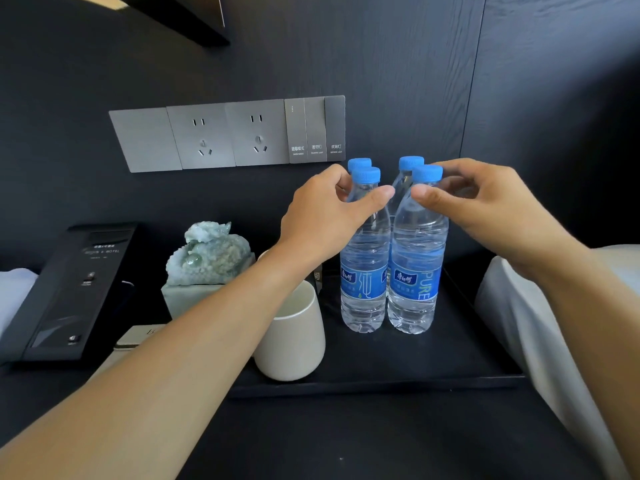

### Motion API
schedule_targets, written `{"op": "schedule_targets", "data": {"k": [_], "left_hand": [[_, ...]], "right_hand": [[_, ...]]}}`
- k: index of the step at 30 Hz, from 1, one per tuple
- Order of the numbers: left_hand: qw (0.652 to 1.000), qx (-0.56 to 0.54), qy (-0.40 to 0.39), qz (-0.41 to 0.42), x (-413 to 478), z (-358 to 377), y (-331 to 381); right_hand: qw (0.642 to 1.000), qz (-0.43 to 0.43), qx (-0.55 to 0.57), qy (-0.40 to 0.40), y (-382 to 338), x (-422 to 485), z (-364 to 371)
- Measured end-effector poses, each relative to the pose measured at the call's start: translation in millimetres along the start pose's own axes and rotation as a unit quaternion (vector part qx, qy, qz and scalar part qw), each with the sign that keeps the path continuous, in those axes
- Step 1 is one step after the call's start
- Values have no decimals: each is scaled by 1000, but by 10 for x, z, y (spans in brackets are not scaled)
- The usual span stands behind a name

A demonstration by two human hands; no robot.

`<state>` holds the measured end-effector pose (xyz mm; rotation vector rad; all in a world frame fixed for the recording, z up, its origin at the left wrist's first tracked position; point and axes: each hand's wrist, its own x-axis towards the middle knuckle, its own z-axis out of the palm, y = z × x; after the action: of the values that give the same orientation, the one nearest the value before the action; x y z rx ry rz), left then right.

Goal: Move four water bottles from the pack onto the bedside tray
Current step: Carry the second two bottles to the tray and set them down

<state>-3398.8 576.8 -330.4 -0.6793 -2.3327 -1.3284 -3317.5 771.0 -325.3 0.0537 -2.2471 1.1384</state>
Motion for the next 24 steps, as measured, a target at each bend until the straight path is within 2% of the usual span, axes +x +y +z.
{"op": "schedule_targets", "data": {"k": [4, 11, 16, 18, 22, 24], "left_hand": [[1000, 18, -6, 2, -9, -30, 37], [999, 54, -9, -4, -9, -18, 50], [998, 68, -6, -6, 3, -12, 55], [996, 85, 1, -8, 6, -8, 62], [996, 90, 13, -11, 4, 6, 56], [996, 87, 13, -10, 7, 11, 51]], "right_hand": [[997, -1, -58, 52, -13, -3, 59], [1000, 14, 10, 8, -6, -38, 37], [995, -10, -72, 66, -41, -65, 174], [996, -13, -67, 57, -48, -67, 177], [1000, 7, 15, 9, -10, -50, 111], [1000, 5, 3, 4, 0, -48, 111]]}}
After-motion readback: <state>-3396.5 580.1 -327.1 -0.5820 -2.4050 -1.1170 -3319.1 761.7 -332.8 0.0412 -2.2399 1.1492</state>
